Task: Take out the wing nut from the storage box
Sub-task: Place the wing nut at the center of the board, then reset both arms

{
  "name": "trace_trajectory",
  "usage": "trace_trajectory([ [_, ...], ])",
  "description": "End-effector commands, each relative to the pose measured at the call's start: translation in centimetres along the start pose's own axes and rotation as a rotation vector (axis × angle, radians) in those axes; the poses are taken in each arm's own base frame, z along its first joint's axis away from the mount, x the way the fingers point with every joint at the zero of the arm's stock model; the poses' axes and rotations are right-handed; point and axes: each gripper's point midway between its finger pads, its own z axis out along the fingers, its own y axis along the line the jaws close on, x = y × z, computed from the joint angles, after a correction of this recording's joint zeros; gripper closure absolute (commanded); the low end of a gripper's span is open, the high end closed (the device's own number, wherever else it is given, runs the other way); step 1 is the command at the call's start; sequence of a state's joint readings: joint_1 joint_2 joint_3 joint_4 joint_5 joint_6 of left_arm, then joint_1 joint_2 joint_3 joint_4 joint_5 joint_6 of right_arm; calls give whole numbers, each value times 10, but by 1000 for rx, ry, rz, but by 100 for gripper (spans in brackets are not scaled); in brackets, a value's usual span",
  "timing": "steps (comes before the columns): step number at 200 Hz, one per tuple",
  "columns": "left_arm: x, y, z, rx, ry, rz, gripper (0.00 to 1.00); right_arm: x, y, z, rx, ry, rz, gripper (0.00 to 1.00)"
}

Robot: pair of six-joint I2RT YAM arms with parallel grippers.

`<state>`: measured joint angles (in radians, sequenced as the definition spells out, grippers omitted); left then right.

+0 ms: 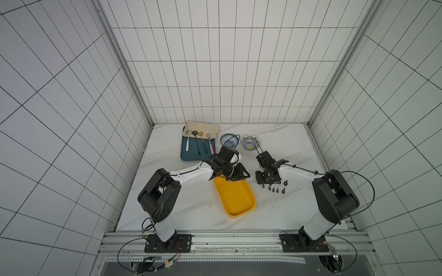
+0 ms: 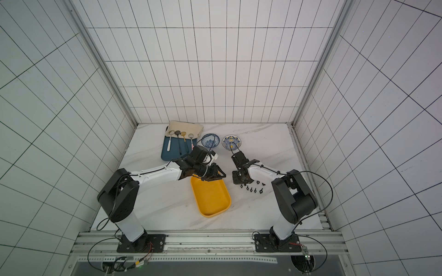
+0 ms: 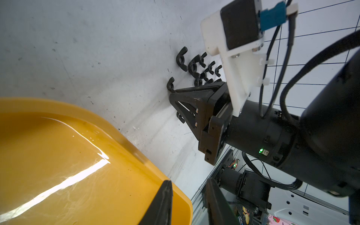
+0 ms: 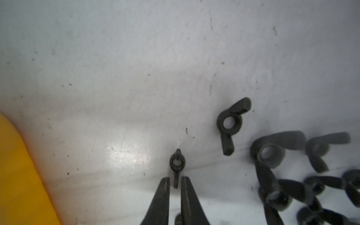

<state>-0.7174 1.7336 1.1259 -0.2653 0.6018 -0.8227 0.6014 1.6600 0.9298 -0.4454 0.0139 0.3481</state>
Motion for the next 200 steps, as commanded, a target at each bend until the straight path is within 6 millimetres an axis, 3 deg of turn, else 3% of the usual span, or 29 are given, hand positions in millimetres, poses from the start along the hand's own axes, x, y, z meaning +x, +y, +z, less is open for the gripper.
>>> trace_trajectory([
  [1,-3,-3,1,9,-11,19,67,3,-2,-6,-5,0,2,83],
  [35,-6,-3,-6,7,-24,17,67,-4,-3,-24,0,-31,1,77],
  [67,-24,3,-39,-28,-100,22,67,-12,-12,-64,27,-116,12,70],
  [91,-48,7,-92,-171,-259,95,58,-27,-37,-110,135,-280,37,57],
  [110,-70,10,-149,-393,-466,183,51,-47,-76,-161,322,-486,131,10],
  [117,-78,12,-173,-477,-554,196,49,-54,-94,-185,417,-567,191,1],
  [125,-85,14,-200,-562,-663,192,47,-61,-107,-209,489,-648,242,1],
  [129,-88,14,-212,-590,-710,189,34,-64,-110,-218,507,-682,253,1],
  [133,-91,16,-224,-621,-766,184,7,-69,-111,-224,515,-718,264,1],
  [135,-92,16,-230,-634,-793,183,3,-71,-112,-227,517,-738,270,1],
  [157,-103,27,-288,-750,-1120,143,2,-91,-121,-237,623,-882,238,1],
  [178,-105,45,-329,-900,-1358,176,2,-75,-157,-241,857,-866,335,1],
  [190,-106,67,-342,-966,-1410,167,2,-69,-171,-229,813,-854,348,1],
  [200,-111,87,-347,-969,-1400,209,2,-72,-174,-212,655,-882,310,1],
])
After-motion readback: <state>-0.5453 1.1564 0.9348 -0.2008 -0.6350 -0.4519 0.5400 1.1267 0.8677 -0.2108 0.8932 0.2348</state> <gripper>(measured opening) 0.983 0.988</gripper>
